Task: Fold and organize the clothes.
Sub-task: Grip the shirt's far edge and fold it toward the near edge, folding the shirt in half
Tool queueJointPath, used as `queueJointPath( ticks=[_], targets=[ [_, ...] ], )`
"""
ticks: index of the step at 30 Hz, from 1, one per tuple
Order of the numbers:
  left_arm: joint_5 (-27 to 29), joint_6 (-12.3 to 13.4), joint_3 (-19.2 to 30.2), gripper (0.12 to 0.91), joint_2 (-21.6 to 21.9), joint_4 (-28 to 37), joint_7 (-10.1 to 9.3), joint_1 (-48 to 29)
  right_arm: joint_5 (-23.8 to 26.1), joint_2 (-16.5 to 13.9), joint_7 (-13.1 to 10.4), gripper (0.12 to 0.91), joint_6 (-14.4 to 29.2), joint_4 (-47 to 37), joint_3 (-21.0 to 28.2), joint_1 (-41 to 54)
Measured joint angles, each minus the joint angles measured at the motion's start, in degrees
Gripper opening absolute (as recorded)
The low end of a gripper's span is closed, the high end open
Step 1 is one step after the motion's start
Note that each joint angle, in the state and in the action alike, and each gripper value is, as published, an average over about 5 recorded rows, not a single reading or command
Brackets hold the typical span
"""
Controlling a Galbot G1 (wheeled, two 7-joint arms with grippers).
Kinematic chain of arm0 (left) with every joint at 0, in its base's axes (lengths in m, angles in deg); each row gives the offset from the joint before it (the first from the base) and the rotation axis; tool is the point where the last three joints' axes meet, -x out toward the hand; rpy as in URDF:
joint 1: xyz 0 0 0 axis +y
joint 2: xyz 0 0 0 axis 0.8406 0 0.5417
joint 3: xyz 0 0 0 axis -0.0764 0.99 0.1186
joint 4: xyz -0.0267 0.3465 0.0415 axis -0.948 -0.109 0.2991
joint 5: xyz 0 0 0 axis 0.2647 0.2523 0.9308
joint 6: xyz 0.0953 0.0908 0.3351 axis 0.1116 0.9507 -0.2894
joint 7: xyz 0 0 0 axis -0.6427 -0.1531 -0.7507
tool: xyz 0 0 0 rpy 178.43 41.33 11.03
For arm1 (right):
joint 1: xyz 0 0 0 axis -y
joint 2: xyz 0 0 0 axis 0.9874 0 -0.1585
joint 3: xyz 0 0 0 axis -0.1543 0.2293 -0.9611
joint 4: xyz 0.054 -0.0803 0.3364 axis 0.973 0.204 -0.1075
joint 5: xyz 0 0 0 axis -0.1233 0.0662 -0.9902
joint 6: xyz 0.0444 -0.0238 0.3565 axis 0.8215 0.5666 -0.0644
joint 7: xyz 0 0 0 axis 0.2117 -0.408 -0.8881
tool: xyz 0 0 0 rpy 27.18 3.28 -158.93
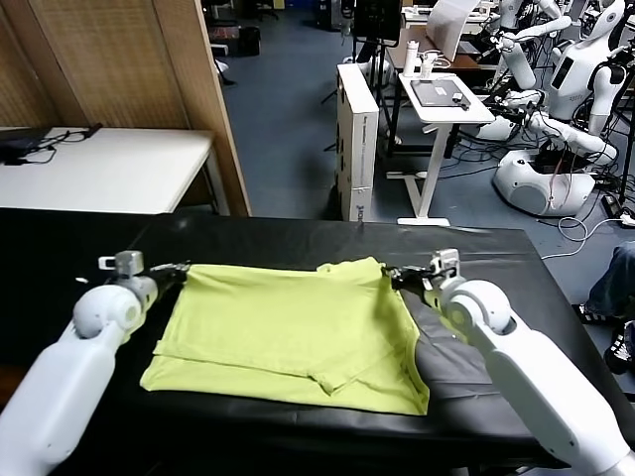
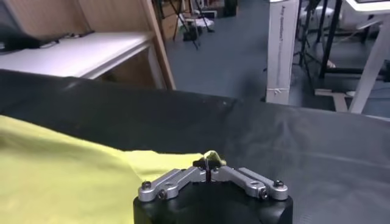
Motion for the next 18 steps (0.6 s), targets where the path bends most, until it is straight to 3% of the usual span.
queueJointPath(
  ticks=[9, 18],
  targets=[
    [1.59, 0.15, -5.94, 0.147, 0.85, -5.42, 0.33, 9.29, -0.25, -3.71, -0.61, 0.14, -0.99, 6.95, -0.72, -10.34],
    [3.13, -0.2, -9.5, 0.147, 0.05, -7.62, 1.04, 15.3, -0.46, -5.88, -0.91, 0.14, -1.0, 10.39, -1.78, -14.93]
  ],
)
